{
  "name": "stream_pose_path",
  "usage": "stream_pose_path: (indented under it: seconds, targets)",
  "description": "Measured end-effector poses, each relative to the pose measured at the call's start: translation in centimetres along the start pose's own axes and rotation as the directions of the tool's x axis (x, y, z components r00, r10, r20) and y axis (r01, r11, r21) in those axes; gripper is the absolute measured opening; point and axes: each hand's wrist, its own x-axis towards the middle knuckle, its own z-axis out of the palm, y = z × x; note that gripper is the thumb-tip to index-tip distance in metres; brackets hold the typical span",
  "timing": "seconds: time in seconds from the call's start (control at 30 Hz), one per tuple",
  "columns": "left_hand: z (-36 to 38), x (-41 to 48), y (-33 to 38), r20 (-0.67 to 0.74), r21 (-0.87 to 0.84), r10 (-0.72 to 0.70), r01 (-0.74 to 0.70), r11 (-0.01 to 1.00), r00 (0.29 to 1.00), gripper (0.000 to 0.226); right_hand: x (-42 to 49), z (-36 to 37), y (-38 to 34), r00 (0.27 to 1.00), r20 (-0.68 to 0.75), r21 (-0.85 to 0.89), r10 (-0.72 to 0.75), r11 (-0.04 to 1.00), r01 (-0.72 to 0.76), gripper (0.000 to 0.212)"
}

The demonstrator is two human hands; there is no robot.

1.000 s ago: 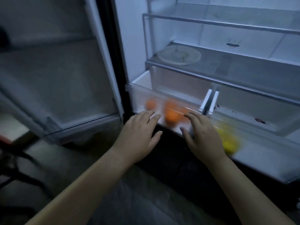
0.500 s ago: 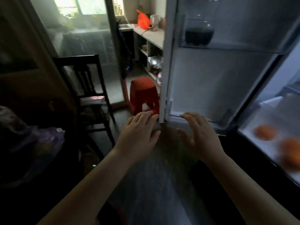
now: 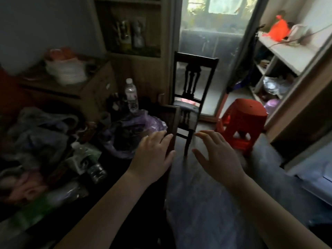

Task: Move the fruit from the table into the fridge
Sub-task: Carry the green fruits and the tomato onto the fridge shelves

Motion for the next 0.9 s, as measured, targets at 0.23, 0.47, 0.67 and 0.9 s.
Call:
stream_pose_path:
  seconds: [0.23, 0.47, 0.67, 0.9]
  targets:
    - [0.7, -1.9, -6.2, 0.014, 0.045, -0.169, 0.168, 0.985, 0.986, 0.054, 4.7, 5.0, -2.9, 0.986, 0.066, 0.084, -0.153, 0.986, 0.147, 0.046]
    - [3.6, -1.8, -10.3, 0.053, 0.024, -0.361, 0.360, 0.933, 0.931, 0.054, 9.0, 11.0, -2.3, 0.955, 0.144, 0.220, -0.258, 0.950, 0.223, 0.042]
    - [7.2, 0.1, -13.7, 0.083, 0.016, -0.541, 0.542, 0.840, 0.837, 0.056, 15.3, 18.2, -0.9, 0.880, 0.279, 0.361, -0.384, 0.891, 0.274, 0.043]
    - [12.3, 5.2, -17.6, 0.150, -0.016, -0.675, 0.685, 0.729, 0.722, 0.058, 21.8, 25.7, 1.7, 0.823, 0.364, 0.409, -0.436, 0.869, 0.279, 0.039]
